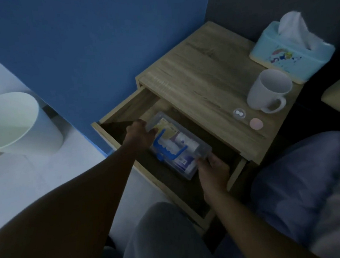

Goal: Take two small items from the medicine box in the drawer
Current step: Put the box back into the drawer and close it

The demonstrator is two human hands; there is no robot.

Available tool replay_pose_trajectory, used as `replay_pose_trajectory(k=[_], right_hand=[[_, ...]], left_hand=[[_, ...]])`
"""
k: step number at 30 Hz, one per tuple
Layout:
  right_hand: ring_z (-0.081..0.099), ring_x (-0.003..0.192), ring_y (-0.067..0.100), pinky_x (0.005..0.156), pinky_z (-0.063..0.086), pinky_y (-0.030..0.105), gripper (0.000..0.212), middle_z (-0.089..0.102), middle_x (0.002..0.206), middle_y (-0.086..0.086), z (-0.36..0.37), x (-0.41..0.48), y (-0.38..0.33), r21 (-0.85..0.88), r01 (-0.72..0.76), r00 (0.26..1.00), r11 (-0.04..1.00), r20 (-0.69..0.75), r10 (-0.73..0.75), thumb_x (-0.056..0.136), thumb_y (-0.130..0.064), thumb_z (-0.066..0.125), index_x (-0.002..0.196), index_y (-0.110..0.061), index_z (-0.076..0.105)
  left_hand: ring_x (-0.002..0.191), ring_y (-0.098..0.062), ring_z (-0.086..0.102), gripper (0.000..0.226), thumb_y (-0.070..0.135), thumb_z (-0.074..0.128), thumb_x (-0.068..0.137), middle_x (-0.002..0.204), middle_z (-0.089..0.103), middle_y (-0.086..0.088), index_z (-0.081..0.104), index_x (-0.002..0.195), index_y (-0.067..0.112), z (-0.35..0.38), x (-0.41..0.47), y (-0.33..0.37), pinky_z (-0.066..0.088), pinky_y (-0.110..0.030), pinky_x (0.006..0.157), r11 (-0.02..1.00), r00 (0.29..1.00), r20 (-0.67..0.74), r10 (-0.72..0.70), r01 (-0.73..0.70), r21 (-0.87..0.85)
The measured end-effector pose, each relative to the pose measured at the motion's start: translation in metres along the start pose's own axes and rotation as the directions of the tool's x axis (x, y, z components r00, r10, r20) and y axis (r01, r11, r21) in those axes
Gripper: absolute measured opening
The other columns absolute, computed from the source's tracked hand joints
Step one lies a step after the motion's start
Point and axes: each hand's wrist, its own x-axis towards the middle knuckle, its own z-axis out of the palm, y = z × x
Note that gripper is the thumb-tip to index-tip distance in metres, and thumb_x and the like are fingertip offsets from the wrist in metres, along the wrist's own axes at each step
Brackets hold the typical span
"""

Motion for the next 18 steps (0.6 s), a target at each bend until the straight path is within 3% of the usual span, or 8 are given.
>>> replay_pose_trajectory(k=[4, 9, 13, 18], right_hand=[[0.069, 0.096, 0.001, 0.08, 0.06, 0.031, 0.023, 0.072, 0.105, -0.013, -0.002, 0.007, 0.008, -0.029, -0.017, 1.0, 0.999, 0.022, 0.017, 0.088, -0.027, 0.069, 0.108, -0.039, 0.068], [0.066, 0.107, 0.004, 0.086, 0.057, 0.031, 0.037, 0.069, 0.118, -0.012, -0.006, 0.006, 0.007, -0.08, 0.017, 0.996, 0.997, 0.089, -0.01, 0.09, -0.023, 0.067, 0.124, -0.038, 0.062], [0.063, 0.104, 0.004, 0.072, 0.052, 0.018, 0.049, 0.065, 0.125, -0.009, -0.006, 0.001, 0.004, -0.13, 0.064, 0.985, 0.99, 0.167, -0.042, 0.091, -0.02, 0.066, 0.135, -0.036, 0.054], [0.058, 0.092, -0.006, 0.067, 0.043, 0.012, 0.044, 0.065, 0.125, -0.01, -0.015, -0.013, -0.002, -0.222, 0.133, 0.978, 0.966, 0.185, -0.092, 0.092, -0.026, 0.065, 0.134, -0.036, 0.053]], left_hand=[[0.105, -0.021, 0.062, 0.039, 0.03, 0.061, 0.092, 0.119, 0.059, -0.008, 0.052, 0.127, 0.013, 0.006, -0.002, -0.002, 0.049, -0.028, 0.07, 0.999, 1.0, -0.003, 0.017, -0.017, -0.046], [0.112, -0.024, 0.059, 0.045, 0.03, 0.055, 0.095, 0.127, 0.055, -0.012, 0.044, 0.135, 0.013, 0.009, -0.013, 0.002, 0.054, -0.038, 0.084, 0.999, 1.0, -0.004, -0.002, 0.002, -0.049], [0.135, -0.032, 0.043, 0.06, 0.026, 0.05, 0.098, 0.15, 0.037, -0.013, 0.025, 0.151, 0.016, 0.009, -0.025, 0.0, 0.045, -0.053, 0.103, 0.998, 0.998, 0.024, 0.056, -0.057, 0.038], [0.138, -0.03, 0.04, 0.065, 0.023, 0.052, 0.097, 0.155, 0.033, -0.012, 0.019, 0.153, 0.02, 0.0, -0.046, -0.012, 0.045, -0.051, 0.104, 0.984, 0.985, 0.061, 0.162, -0.166, 0.065]])
